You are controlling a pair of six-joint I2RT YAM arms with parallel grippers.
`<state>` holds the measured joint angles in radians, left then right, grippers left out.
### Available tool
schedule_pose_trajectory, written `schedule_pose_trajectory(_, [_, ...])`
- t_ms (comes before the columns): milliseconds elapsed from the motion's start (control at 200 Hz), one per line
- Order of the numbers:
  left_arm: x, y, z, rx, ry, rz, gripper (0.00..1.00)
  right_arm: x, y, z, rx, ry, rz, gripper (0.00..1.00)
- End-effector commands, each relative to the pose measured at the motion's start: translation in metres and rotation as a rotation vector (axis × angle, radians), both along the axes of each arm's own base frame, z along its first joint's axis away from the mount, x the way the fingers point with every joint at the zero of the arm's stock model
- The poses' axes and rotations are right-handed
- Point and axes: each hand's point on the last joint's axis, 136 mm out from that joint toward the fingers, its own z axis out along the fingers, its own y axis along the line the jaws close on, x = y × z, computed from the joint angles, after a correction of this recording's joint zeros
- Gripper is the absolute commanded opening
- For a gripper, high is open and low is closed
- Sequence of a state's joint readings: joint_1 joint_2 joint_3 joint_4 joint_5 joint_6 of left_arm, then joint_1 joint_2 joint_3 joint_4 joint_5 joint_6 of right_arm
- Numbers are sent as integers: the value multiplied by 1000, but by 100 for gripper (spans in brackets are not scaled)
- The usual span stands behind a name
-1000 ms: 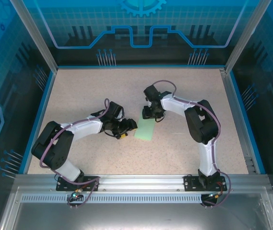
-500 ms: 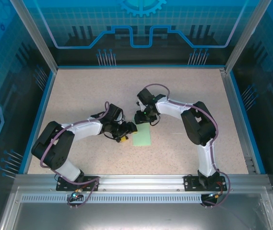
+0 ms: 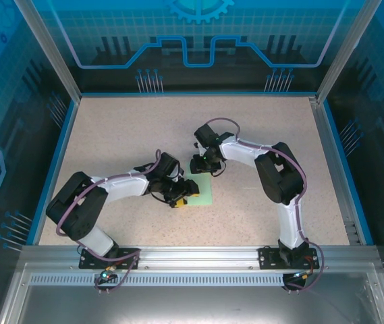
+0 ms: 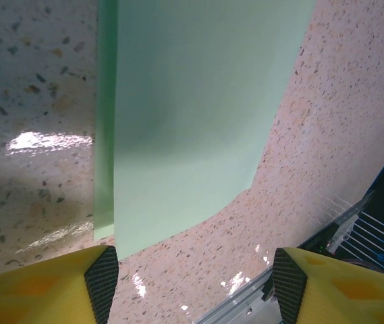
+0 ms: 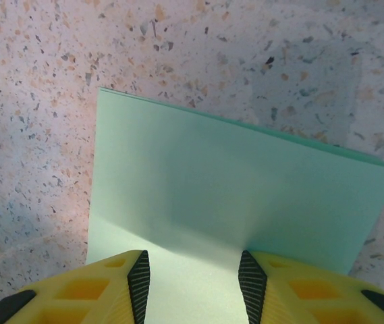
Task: Fold a paper plane with a square sheet of paper (pick it up from the middle)
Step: Fold the triangle a second time at the center of the table.
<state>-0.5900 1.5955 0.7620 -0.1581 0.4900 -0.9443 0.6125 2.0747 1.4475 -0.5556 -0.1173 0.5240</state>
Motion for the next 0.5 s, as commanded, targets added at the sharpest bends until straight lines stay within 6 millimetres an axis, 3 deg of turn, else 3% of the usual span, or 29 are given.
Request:
schedule_pose_trajectory(0, [-2,-7,1,-21,23,-14,66,-1,-18,-23,-49,47,-42,43])
schedule_pose_trajectory(495, [-1,-9,-4,18,23,-44,69,-1,-20,-27,-46,56,-50,43])
